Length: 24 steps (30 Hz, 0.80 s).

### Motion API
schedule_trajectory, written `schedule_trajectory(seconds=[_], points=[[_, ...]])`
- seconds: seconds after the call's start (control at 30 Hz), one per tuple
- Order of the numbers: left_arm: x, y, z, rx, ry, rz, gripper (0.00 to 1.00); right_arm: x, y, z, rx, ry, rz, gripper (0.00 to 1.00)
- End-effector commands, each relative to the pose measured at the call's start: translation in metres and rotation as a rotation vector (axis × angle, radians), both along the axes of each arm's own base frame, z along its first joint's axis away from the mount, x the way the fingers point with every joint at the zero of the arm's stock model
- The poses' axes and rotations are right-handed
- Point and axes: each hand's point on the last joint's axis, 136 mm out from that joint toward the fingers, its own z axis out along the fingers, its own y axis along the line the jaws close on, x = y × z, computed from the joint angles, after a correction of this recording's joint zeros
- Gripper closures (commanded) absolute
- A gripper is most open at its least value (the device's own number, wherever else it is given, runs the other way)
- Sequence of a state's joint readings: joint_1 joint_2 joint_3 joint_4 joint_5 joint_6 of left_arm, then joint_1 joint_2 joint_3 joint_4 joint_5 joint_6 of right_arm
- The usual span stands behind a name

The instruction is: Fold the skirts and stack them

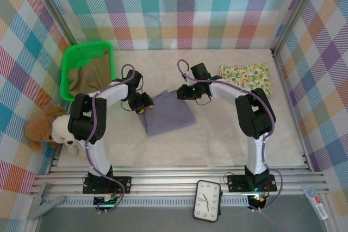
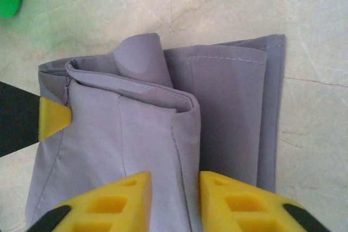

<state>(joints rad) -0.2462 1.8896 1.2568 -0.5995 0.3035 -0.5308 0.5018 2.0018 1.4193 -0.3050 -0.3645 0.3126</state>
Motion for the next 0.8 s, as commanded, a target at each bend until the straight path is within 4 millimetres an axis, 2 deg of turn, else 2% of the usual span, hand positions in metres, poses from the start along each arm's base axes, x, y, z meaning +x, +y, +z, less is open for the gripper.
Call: schedule_trajectory(seconds=[0.0,0.13,0.27,0.4,0.47,0.6,0.67,0.77], points=[[-0.001,0.001,0.0,0.007,0.015,-0.005,0.58,-0.009,-0.002,-0.013,-0.021,0.036,0.009,0.77],[0.002,0.0,0.0,0.005,0.014,-0.006,0.71,-0.008,0.006,-0.003,0.011,0.019,0.055,0.89],[0.005,0.005,0.013,0.006,-0.031,0.009,0.87,-0.003,0.015,0.032,0.076,-0.066,0.089,0.97],[-0.001,0.016,0.021,-0.003,-0.091,0.042,1.0,0.001,0.023,0.065,0.161,-0.16,0.114,0.99],[-0.007,0.018,0.014,-0.027,-0.087,0.052,1.0,0.005,0.028,0.066,0.177,-0.179,0.124,0.99],[-0.013,0.019,-0.009,-0.09,-0.11,0.062,1.0,0.024,0.039,0.045,0.188,-0.175,0.131,0.99],[-0.011,0.02,-0.015,-0.105,-0.159,0.058,1.0,0.034,0.046,0.038,0.22,-0.164,0.16,0.98],[-0.018,0.024,-0.023,-0.103,-0.183,0.051,1.0,0.051,0.058,0.028,0.242,-0.155,0.196,0.98]])
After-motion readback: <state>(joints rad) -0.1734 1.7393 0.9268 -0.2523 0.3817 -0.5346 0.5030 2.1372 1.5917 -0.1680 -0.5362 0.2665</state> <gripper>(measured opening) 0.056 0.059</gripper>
